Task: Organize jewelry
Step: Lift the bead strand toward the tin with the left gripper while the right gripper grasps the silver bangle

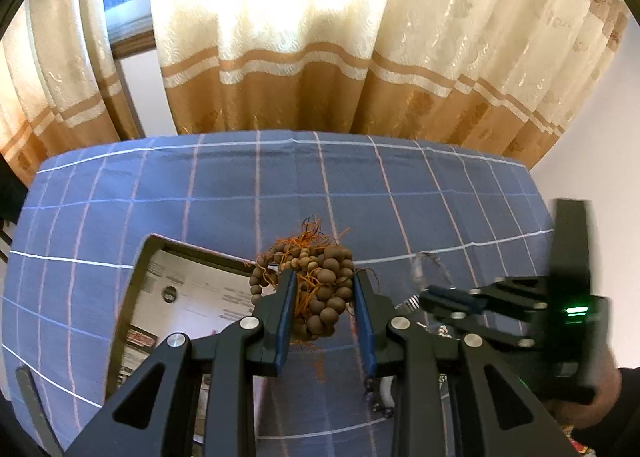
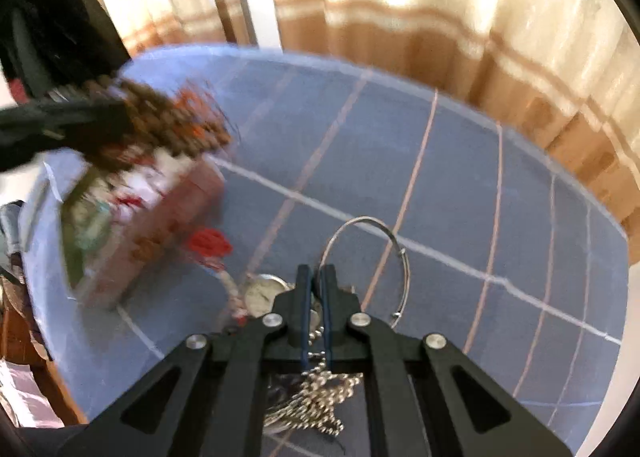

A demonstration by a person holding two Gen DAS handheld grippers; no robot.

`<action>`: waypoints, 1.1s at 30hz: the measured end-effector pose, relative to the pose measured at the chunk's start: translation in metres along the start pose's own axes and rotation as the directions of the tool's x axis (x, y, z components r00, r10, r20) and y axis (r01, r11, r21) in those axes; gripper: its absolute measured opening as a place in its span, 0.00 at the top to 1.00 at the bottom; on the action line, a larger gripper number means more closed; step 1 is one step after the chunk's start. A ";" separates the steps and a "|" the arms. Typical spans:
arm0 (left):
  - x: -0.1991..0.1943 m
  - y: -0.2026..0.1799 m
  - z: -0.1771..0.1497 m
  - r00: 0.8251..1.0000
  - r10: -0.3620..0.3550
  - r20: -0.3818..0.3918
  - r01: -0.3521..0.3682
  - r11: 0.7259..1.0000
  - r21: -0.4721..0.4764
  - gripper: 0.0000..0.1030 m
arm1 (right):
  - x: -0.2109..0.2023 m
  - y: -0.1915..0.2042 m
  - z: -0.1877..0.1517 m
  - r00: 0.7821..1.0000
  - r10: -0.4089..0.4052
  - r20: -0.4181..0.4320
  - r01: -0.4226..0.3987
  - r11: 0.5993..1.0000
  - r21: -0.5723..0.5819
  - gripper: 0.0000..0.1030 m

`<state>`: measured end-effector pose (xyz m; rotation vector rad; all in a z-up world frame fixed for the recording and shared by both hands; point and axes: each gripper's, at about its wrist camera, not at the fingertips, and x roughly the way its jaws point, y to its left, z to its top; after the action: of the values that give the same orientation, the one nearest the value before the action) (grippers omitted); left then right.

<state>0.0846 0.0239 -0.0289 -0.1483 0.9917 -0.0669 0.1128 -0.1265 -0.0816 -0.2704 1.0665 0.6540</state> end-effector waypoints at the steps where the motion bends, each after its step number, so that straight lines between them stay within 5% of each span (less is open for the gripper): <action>1: -0.003 0.004 0.001 1.000 -0.002 0.005 0.002 1.000 -0.010 0.73 | -0.010 0.001 0.004 1.000 0.010 0.020 -0.010 1.000 -0.002 0.93; 8: -0.016 0.032 0.000 1.000 0.024 0.020 -0.024 0.999 -0.043 0.73 | -0.045 0.032 0.037 0.989 0.098 0.113 -0.094 0.995 -0.038 0.93; 24: -0.074 0.097 -0.007 0.992 0.081 0.096 -0.068 0.988 -0.137 0.73 | -0.024 0.112 0.075 0.965 0.227 0.134 -0.204 0.965 -0.164 0.93; 33: -0.070 0.073 -0.014 0.997 -0.009 0.078 0.015 0.998 -0.067 0.73 | -0.028 0.102 0.068 0.968 0.200 0.149 -0.183 0.976 -0.119 0.93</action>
<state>0.0339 0.1031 0.0103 -0.2170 0.9156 -0.0384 0.0904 -0.0227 -0.0148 -0.2029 0.9119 0.8930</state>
